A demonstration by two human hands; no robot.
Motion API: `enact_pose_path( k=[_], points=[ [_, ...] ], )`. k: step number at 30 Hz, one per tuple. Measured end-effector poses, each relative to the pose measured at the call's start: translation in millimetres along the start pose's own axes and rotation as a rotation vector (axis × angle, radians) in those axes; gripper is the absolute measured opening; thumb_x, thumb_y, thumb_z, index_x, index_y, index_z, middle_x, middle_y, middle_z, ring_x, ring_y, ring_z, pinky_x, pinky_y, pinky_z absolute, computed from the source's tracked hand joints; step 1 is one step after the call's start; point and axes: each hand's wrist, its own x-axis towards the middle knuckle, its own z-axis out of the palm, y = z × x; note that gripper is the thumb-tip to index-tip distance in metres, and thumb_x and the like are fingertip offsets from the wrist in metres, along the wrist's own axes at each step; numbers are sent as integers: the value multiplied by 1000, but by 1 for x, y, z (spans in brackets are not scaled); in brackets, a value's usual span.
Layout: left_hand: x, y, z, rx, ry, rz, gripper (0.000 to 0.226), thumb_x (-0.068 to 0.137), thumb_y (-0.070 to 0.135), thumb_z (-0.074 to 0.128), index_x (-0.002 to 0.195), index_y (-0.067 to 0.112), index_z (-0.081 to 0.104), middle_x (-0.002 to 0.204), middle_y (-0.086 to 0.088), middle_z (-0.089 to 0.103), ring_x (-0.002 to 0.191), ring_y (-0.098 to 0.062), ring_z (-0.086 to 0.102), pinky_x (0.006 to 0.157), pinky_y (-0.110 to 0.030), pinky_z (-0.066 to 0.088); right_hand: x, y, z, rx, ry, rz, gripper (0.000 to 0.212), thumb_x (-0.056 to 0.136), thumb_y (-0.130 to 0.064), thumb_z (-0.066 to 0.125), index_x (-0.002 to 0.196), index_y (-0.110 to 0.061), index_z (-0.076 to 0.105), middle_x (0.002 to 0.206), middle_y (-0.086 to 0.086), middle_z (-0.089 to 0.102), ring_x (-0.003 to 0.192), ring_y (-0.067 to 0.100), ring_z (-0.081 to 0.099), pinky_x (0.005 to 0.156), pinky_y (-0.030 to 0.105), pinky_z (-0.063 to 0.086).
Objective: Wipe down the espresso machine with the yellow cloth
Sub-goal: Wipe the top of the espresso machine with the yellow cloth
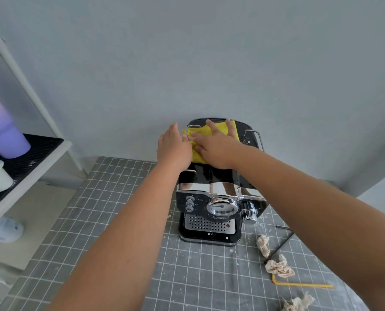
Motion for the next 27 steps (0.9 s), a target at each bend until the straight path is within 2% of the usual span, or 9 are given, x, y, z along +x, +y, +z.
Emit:
enact_pose_path(
  k=[3, 6, 11, 18, 24, 27],
  points=[
    [0, 0, -1, -8, -1, -4, 50, 103, 24, 30, 151, 17, 20, 157, -3, 25, 145, -27, 16, 117, -46, 19, -11, 2, 3, 10, 6, 8, 47, 102, -34, 19, 148, -41, 20, 155, -21, 20, 148, 22, -3, 107, 62, -16],
    [0, 0, -1, 13, 1, 2, 50, 103, 25, 30, 151, 17, 20, 156, -3, 26, 145, -27, 18, 117, -46, 19, -1, 3, -2, 20, -15, 32, 47, 101, -34, 19, 147, -43, 22, 155, -14, 26, 148, 22, -4, 108, 61, -16],
    [0, 0, -1, 26, -1, -1, 50, 103, 25, 30, 151, 16, 22, 156, -4, 27, 144, -28, 20, 116, -46, 21, 7, -3, -6, -5, -42, 26, 48, 101, -33, 17, 149, -38, 18, 158, -17, 15, 148, 24, -5, 109, 60, -13],
    [-1, 0, -3, -36, -24, -10, 49, 103, 24, 31, 151, 17, 23, 155, -6, 29, 143, -27, 22, 116, -41, 21, -45, -9, -1, 92, -29, -72, 46, 102, -30, 24, 147, -38, 26, 154, -23, 21, 147, 15, 3, 112, 57, -6],
    [-1, 1, -4, -19, -25, 8, 50, 103, 25, 32, 151, 17, 23, 155, -6, 29, 143, -28, 22, 116, -42, 22, -83, 10, -2, 221, -59, -190, 44, 102, -33, 31, 146, -33, 33, 152, -17, 33, 147, 12, 9, 117, 44, 15],
    [0, 2, -4, 16, -11, 19, 50, 102, 25, 33, 151, 16, 23, 154, -6, 31, 143, -28, 23, 114, -42, 23, -94, 25, -5, 370, -109, -170, 42, 102, -31, 37, 144, -35, 36, 149, -19, 36, 146, 7, 8, 118, 37, 16]
  ],
)
